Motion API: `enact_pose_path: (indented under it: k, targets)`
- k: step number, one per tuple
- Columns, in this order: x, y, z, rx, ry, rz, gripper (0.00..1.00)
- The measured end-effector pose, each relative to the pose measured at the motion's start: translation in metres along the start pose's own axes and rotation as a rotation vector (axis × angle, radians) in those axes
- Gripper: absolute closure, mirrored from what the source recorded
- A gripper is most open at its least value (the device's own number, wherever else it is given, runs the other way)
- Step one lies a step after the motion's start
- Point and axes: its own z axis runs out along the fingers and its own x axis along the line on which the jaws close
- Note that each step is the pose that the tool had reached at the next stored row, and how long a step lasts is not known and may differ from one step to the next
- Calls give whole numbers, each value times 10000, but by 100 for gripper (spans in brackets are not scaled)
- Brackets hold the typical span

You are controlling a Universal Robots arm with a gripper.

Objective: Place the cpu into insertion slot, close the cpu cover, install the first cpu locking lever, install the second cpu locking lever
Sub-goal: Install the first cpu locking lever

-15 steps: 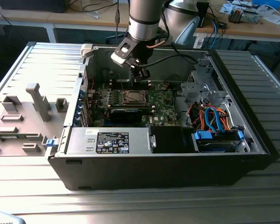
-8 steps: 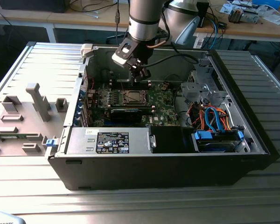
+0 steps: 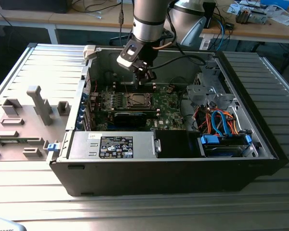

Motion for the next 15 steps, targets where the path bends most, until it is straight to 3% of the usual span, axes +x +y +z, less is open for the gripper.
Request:
enact_pose_path:
  k: [15]
  targets:
    - [0,0,0,25,-24,-620,89]
